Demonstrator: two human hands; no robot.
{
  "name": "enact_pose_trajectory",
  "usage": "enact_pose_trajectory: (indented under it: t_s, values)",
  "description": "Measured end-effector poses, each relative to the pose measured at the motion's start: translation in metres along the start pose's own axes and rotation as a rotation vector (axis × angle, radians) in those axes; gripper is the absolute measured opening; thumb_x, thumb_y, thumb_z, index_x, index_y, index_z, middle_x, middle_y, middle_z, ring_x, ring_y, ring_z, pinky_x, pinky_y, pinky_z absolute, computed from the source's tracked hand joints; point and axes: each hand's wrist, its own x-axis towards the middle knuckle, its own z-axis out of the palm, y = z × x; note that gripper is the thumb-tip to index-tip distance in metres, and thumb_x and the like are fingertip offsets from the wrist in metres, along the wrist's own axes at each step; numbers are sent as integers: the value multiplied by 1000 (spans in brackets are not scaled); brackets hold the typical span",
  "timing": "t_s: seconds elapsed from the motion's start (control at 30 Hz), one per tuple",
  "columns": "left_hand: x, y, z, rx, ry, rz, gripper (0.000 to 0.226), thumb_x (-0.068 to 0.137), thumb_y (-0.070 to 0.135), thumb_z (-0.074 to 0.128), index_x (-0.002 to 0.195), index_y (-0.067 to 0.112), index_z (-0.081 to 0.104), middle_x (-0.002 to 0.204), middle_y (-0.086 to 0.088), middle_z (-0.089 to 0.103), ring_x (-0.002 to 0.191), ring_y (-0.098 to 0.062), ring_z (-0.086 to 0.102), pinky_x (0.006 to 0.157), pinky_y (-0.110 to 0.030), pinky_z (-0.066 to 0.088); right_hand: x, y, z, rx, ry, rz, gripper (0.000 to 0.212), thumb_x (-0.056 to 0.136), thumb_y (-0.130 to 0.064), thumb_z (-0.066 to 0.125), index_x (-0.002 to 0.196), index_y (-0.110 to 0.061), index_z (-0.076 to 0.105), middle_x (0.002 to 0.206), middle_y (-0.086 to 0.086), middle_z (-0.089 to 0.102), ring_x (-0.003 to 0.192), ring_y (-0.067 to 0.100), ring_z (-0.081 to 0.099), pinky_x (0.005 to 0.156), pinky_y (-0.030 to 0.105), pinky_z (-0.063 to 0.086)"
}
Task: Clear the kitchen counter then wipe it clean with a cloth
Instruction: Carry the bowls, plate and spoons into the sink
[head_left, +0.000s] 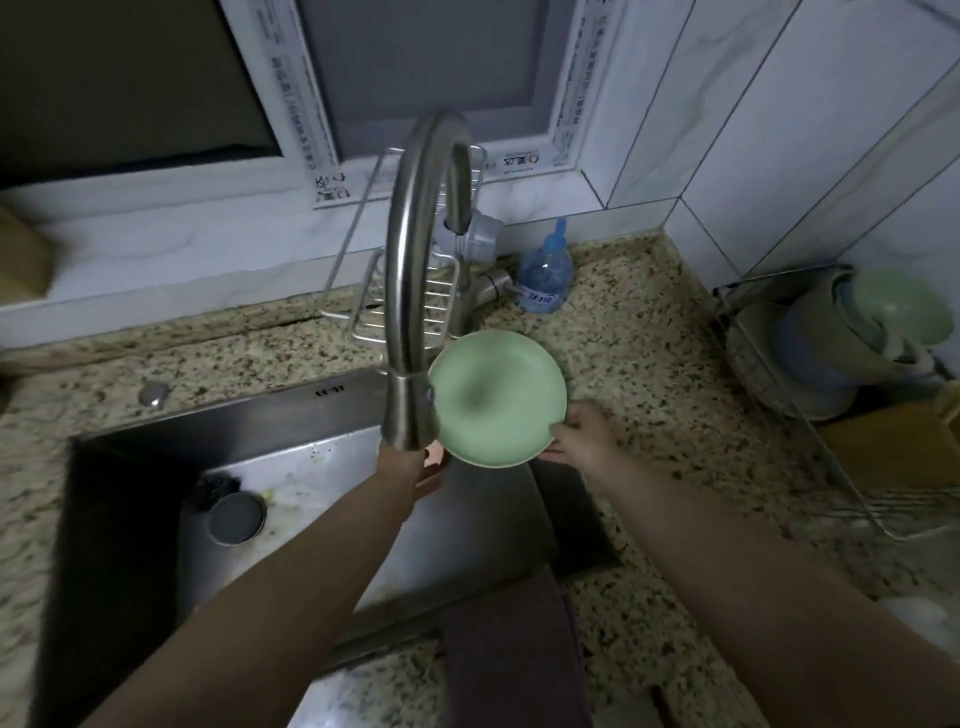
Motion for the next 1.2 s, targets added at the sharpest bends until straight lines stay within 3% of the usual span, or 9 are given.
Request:
enact_pose_trajectory:
  t_s: [0.13, 0.23, 0.4, 0.53, 0.73, 0.8, 0.93, 1.03, 1.2]
  values:
    - [-1, -2, -47, -89, 103, 58, 14, 100, 14, 50, 107, 7, 59, 87, -7, 65, 72, -21, 63, 67, -35, 52, -2, 14, 39, -124, -85, -5, 27, 96, 2, 53, 121, -7, 46, 123, 23, 58, 95, 32, 69, 76, 40, 60]
    - [3, -9, -86, -95, 177, 67, 16, 97, 10, 51, 103, 5, 65, 95, -12, 68, 77, -26, 65, 78, -42, 56, -6, 24, 71, -175, -160, 13, 28, 95, 2, 55, 121, -8, 49, 125, 21, 56, 97, 33, 69, 80, 44, 61]
    - [18, -31, -156, -28, 221, 53, 20, 94, 11, 57, 111, 2, 62, 103, -19, 67, 77, -31, 64, 62, -34, 55, -18, 46, 126, -255, -278, 48, 29, 94, 4, 54, 119, -10, 48, 127, 20, 57, 99, 33, 68, 82, 43, 60]
    - [34, -56, -204, 53, 222, 16, 22, 92, 7, 62, 113, 2, 57, 88, -17, 63, 67, -29, 63, 61, -35, 54, -20, 73, 164, -505, -340, -27, 59, 94, 2, 57, 144, -20, 36, 132, 15, 53, 99, 36, 68, 67, 37, 62]
    - [70, -97, -252, 334, 263, -2, 4, 91, 8, 55, 92, 8, 59, 96, -18, 67, 76, -31, 71, 57, -34, 56, -15, 127, 208, -736, -319, -51, 62, 85, 1, 67, 139, -15, 42, 124, 11, 59, 103, 34, 63, 78, 53, 59]
    - [83, -106, -266, 460, 272, -4, 8, 88, 7, 54, 84, 12, 58, 93, -19, 68, 76, -33, 72, 60, -38, 60, -10, 141, 217, -709, -310, 47, 53, 82, -2, 72, 131, -5, 52, 125, 15, 61, 105, 31, 62, 80, 43, 57]
    - [107, -115, -285, 627, 236, -33, 10, 84, 7, 58, 80, 16, 58, 82, -14, 72, 69, -31, 73, 68, -47, 62, 1, 160, 231, -747, -334, 197, 45, 85, -14, 73, 126, -5, 56, 116, 14, 62, 75, 17, 57, 57, 26, 47]
    - [122, -120, -288, 770, 200, -3, 11, 81, 8, 56, 80, 19, 58, 76, -8, 73, 68, -28, 73, 69, -44, 62, 11, 173, 233, -788, -346, 278, 43, 85, -18, 72, 124, -14, 55, 120, 11, 62, 92, 25, 61, 77, 36, 52]
    - [136, -126, -285, 942, 166, 12, 18, 77, 11, 52, 87, 12, 67, 77, -6, 71, 64, -26, 68, 60, -31, 58, 24, 188, 233, -674, -321, 423, 40, 87, -10, 67, 124, -14, 54, 120, 17, 61, 96, 27, 57, 89, 41, 51]
